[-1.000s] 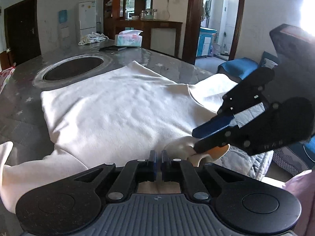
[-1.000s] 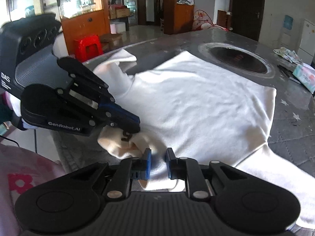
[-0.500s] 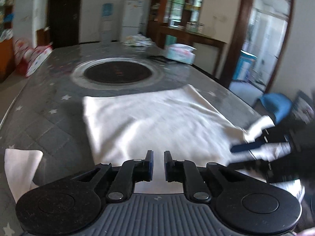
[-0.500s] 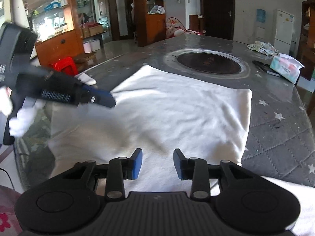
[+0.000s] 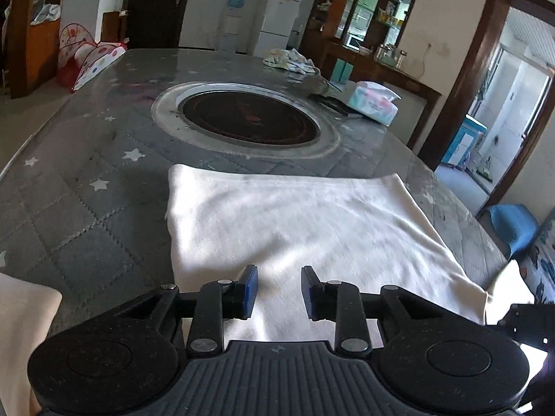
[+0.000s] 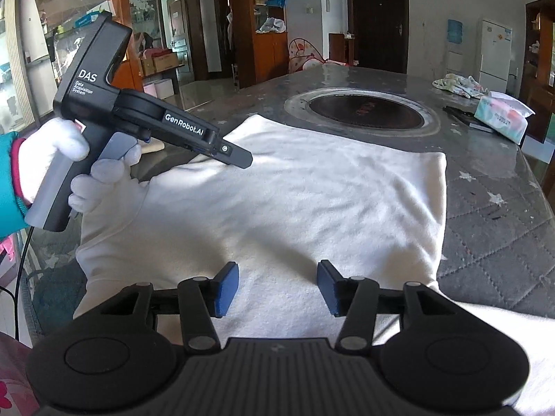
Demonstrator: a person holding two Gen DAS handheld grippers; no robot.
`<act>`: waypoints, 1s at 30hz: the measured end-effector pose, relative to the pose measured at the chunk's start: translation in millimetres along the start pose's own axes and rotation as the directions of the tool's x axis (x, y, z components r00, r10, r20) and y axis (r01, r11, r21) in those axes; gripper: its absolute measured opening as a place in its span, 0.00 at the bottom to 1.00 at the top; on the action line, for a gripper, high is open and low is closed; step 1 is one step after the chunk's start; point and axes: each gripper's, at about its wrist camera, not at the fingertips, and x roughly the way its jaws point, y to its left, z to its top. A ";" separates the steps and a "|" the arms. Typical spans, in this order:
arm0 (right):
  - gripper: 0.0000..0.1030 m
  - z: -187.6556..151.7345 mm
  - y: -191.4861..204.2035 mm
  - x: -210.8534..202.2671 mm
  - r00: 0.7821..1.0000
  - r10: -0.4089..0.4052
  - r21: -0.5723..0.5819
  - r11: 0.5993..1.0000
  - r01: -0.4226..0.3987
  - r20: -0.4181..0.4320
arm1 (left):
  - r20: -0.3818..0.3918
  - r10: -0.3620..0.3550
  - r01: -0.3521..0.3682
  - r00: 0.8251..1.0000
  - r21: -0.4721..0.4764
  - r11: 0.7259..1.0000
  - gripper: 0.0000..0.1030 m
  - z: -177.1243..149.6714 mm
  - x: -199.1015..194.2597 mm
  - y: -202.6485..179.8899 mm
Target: Fold clothes
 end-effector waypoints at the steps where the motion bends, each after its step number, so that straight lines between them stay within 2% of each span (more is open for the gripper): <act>1: 0.51 -0.4 0.1 -0.2 1.000 0.001 0.000 1.000 -0.001 0.001 | 0.003 0.002 -0.002 1.000 -0.006 1.000 0.32 0.7 0.0 2.2; 6: 0.56 -2.7 1.1 -0.4 1.000 0.008 -0.009 1.000 -0.008 0.004 | 0.019 -0.027 0.028 0.999 -0.078 0.997 0.32 3.0 -2.0 17.1; 8: 0.56 -3.1 1.4 -0.5 1.000 0.008 -0.011 1.000 -0.008 0.004 | 0.025 -0.014 0.016 1.000 -0.082 0.997 0.43 3.1 -3.5 18.5; 20: 0.59 -1.9 5.2 -1.3 1.000 -0.005 -0.015 1.000 0.005 -0.007 | 0.074 0.074 -0.067 0.995 -0.091 0.994 0.43 0.9 -19.2 25.8; 27: 0.63 -2.3 8.2 -2.9 1.000 -0.012 -0.010 1.000 0.012 -0.011 | 0.152 0.217 -0.205 0.964 -0.086 0.975 0.43 -18.1 -58.9 44.7; 30: 0.64 -2.0 9.4 -2.7 1.000 -0.014 -0.008 1.000 0.014 -0.011 | 0.155 0.279 -0.269 0.948 -0.079 0.960 0.43 -30.9 -71.2 54.2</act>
